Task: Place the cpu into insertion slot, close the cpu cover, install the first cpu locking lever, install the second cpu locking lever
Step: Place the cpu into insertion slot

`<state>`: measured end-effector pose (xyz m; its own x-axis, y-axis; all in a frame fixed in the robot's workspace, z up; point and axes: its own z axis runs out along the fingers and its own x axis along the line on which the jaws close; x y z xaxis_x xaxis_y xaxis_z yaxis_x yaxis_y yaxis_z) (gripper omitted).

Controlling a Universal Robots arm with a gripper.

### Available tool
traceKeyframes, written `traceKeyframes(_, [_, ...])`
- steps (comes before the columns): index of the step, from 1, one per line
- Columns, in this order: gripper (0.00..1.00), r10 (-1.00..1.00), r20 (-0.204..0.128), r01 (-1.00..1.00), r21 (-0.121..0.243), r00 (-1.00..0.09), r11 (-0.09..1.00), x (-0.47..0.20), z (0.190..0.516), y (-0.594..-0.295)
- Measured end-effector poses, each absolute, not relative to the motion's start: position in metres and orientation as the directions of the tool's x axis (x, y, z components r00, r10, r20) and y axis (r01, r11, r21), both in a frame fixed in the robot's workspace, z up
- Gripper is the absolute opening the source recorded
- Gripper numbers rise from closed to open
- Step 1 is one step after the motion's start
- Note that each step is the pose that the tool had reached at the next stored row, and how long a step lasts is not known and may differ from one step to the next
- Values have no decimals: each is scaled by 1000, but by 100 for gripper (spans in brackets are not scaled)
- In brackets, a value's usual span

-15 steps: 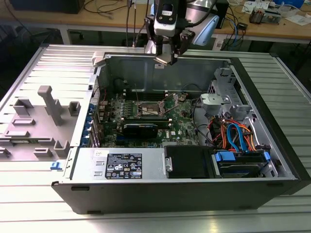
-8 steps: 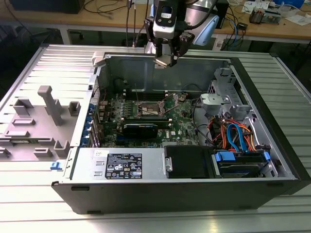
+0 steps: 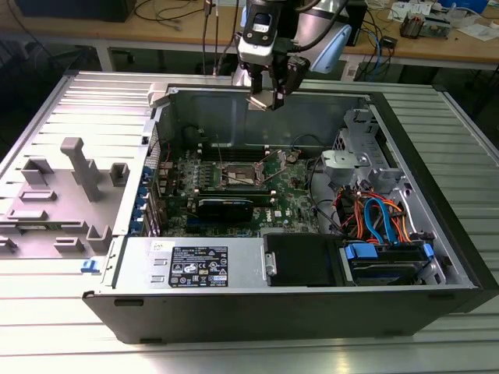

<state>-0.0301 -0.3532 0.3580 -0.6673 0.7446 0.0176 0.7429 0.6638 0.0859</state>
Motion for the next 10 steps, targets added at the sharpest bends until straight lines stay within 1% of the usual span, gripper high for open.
traceKeyframes(10, [55, 745, 18, 743, 86, -667, 663, -30, 358, -353])
